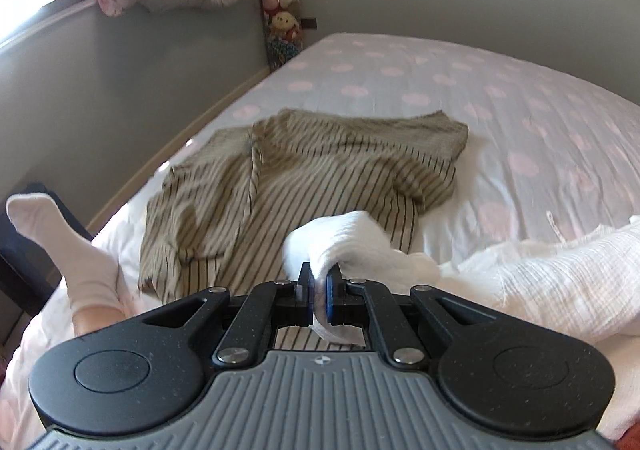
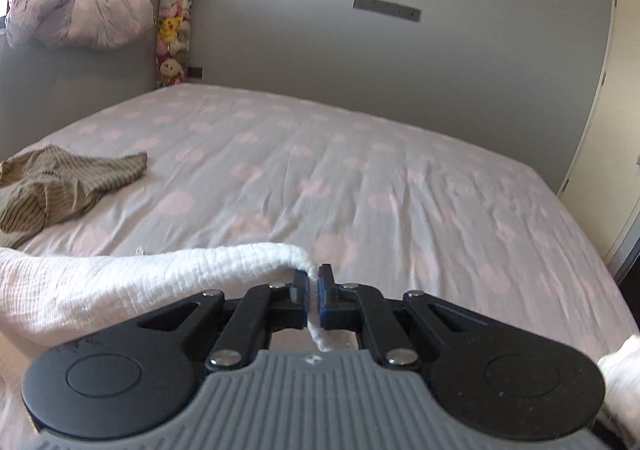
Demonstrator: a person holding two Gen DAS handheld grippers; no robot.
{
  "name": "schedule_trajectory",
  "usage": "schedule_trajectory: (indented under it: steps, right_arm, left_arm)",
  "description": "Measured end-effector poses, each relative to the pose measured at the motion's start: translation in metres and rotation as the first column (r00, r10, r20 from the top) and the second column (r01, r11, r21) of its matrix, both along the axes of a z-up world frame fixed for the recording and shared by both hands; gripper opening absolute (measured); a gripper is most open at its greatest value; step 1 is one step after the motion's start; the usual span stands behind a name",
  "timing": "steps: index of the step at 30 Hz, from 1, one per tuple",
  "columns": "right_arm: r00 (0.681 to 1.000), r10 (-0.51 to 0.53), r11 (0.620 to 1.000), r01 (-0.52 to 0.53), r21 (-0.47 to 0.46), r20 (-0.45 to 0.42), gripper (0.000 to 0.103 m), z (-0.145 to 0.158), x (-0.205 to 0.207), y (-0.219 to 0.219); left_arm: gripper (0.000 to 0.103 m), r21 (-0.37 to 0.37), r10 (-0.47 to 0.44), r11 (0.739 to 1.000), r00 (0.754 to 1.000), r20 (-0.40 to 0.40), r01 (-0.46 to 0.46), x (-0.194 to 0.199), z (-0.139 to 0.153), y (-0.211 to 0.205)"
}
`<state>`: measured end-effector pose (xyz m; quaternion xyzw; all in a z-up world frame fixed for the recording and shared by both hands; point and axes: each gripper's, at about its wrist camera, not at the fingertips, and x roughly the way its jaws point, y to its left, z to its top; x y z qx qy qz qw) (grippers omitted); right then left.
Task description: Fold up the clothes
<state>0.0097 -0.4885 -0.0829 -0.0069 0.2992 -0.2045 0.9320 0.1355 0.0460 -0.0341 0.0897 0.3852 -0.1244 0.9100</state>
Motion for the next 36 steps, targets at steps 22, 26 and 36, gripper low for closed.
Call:
schedule_trajectory:
  steps: [22,26,36]
  right_arm:
    - [0.919,0.383,0.922,-0.387,-0.028,-0.093,0.065,-0.022,0.088,0.094]
    - [0.899,0.422,0.906,-0.424,0.005,-0.121,0.065,-0.046,0.098,0.109]
    - [0.86,0.482,0.876,-0.476,0.079,-0.169,0.066,-0.08,0.093,0.123]
  left_arm:
    - [0.054,0.032,-0.282,0.959,0.959,-0.033,0.283,0.002,-0.032,-0.066]
    - [0.055,0.043,-0.286,0.956,0.953,-0.098,0.291,0.029,-0.064,-0.081]
    - [0.055,0.034,-0.317,0.944,0.931,-0.182,0.328,0.065,-0.123,-0.115]
